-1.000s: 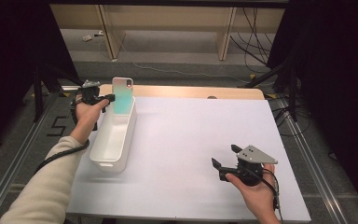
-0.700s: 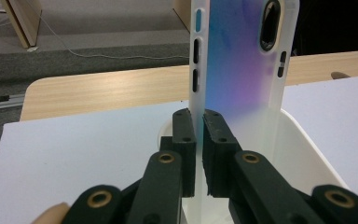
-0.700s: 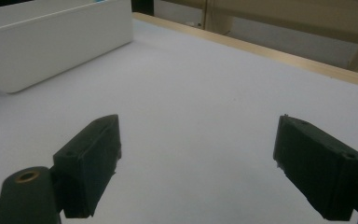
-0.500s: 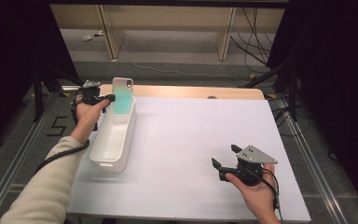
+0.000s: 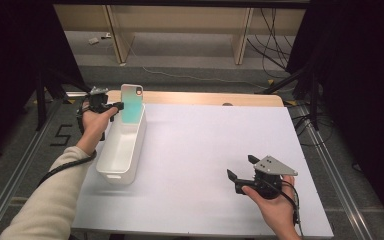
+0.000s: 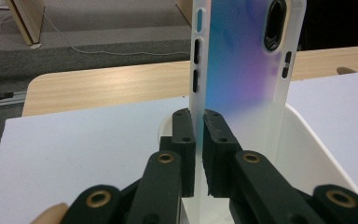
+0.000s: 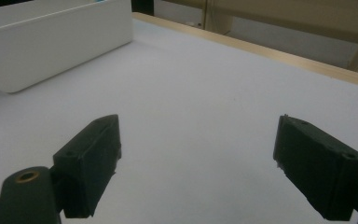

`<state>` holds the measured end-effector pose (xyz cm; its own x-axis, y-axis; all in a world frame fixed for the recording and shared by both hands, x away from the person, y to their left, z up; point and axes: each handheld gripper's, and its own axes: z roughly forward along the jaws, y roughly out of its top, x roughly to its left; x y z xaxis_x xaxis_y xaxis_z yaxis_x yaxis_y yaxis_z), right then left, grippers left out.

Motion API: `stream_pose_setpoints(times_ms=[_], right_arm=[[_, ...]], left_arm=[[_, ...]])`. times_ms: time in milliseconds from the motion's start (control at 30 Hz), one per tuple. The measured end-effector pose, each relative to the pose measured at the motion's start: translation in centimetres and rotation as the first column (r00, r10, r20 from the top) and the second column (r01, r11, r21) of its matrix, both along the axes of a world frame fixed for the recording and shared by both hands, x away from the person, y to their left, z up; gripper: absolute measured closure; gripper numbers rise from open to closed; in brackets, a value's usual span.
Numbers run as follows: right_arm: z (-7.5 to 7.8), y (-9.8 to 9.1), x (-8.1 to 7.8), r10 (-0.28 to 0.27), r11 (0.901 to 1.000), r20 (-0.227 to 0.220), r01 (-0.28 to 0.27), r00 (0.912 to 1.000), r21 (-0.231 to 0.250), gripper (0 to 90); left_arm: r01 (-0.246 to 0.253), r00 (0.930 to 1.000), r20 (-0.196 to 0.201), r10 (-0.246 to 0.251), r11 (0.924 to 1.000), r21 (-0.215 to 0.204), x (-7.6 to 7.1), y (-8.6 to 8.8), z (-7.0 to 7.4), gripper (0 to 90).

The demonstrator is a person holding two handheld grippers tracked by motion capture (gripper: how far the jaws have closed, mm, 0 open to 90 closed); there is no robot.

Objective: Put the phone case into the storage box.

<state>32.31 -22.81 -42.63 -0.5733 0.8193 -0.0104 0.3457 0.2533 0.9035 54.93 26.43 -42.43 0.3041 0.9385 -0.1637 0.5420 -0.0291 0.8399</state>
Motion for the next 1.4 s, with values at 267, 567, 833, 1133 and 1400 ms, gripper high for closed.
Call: stream_pose_setpoints(times_ms=[267, 567, 833, 1133, 1400], right_arm=[[0.0, 0.1, 0.0, 0.003, 1.0000, -0.001, -0.003, 1.0000, 0.007, 16.1], [0.0, 0.0, 0.0, 0.003, 1.0000, 0.002, -0.003, 1.0000, -0.006, 16.2], [0.0, 0.0, -0.1, 0.004, 1.0000, -0.016, -0.004, 0.9999, 0.000, 16.1], [0.0, 0.0, -0.1, 0.004, 1.0000, -0.016, -0.004, 0.9999, -0.001, 16.2], [0.0, 0.0, -0.1, 0.005, 1.0000, -0.017, -0.005, 0.9998, -0.003, 16.2]], left_arm=[[-0.002, 1.0000, -0.002, 0.002, 1.0000, 0.009, 0.0, 0.0, -0.2, 83.9], [-0.003, 1.0000, -0.002, 0.003, 0.9999, 0.014, -0.1, -0.1, -0.3, 83.6], [-0.016, 0.9984, 0.054, 0.014, 0.9990, 0.042, -0.3, -0.6, 0.3, 69.6], [-0.032, 0.9950, 0.095, 0.031, 0.9995, 0.007, -0.9, -0.9, 1.7, 50.4], [-0.035, 0.9929, 0.113, 0.038, 0.9989, -0.031, -1.9, -0.5, 2.3, 34.5]])
